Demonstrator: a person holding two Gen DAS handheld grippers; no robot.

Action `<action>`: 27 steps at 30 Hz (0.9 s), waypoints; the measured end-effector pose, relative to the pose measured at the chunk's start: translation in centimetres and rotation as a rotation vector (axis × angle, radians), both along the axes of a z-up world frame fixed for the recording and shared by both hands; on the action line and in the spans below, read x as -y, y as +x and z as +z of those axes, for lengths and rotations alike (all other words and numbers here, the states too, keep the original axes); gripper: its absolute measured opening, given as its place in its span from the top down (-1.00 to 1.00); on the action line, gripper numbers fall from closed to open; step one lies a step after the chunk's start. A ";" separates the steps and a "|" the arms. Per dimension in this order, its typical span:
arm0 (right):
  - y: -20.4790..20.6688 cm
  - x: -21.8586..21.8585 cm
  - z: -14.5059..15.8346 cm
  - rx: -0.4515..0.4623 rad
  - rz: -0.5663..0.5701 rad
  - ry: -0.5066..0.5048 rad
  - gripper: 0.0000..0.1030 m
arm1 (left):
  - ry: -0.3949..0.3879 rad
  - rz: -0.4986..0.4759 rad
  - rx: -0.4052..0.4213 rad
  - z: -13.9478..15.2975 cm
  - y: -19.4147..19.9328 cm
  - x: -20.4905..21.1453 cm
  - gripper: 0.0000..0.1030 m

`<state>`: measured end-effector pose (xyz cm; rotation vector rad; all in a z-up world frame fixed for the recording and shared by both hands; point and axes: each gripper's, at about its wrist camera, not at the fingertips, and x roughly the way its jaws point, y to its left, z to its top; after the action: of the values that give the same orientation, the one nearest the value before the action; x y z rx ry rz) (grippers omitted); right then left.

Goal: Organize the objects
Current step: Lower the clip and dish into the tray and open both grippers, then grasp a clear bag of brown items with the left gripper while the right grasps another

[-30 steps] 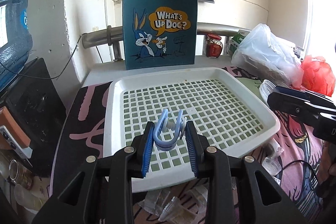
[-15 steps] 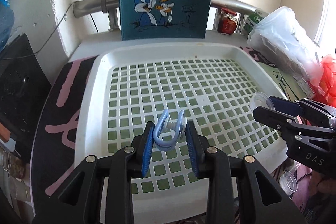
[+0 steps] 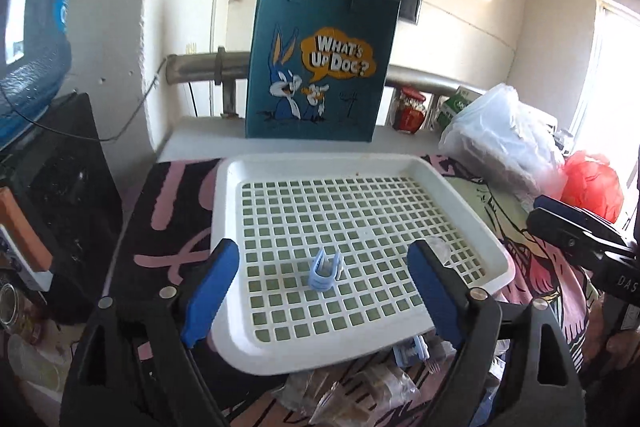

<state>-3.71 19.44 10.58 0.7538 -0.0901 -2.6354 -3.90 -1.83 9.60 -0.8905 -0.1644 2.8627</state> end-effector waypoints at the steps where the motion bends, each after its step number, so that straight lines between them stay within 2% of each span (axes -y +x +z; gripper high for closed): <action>1: 1.3 -0.5 0.5 -0.029 0.008 -0.018 -0.27 | -0.003 0.010 -0.021 0.3 1.1 0.4 -0.80; 2: 2.0 -0.7 0.8 -0.044 0.014 -0.025 -0.34 | -0.007 0.016 -0.031 0.4 2.0 0.7 -0.81; 6: 4.6 -1.1 0.2 -0.046 0.019 0.003 -0.35 | -0.019 0.006 -0.002 -1.0 4.6 0.9 -0.82; 11: 4.8 -1.1 -3.3 0.069 0.011 0.067 -0.35 | -0.048 -0.034 0.089 -4.0 6.0 0.1 -0.82; 15: 5.1 -0.5 -6.0 0.170 0.056 0.064 -0.30 | -0.072 -0.075 0.151 -6.0 6.7 -1.1 -0.80; 17: 5.5 0.2 -7.1 0.205 0.090 0.082 -0.21 | -0.091 -0.095 0.159 -6.4 6.9 -1.8 -0.72; 20: 6.1 1.5 -8.3 0.243 0.129 0.124 -0.04 | -0.113 -0.122 0.173 -7.0 6.6 -2.6 -0.48; 22: 6.1 1.9 -8.7 0.259 0.136 0.145 0.17 | -0.123 -0.131 0.202 -7.4 6.1 -2.9 -0.13; 24: 6.0 2.0 -8.9 0.271 0.138 0.154 0.25 | -0.122 -0.137 0.231 -8.0 5.6 -3.0 -0.01; 27: 5.7 2.2 -9.5 0.303 0.137 0.165 0.25 | -0.133 -0.141 0.280 -9.1 4.8 -3.3 0.02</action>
<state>1.96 17.28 1.05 1.1676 0.0937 -2.4028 0.92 1.46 0.49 -1.2724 0.0594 2.6328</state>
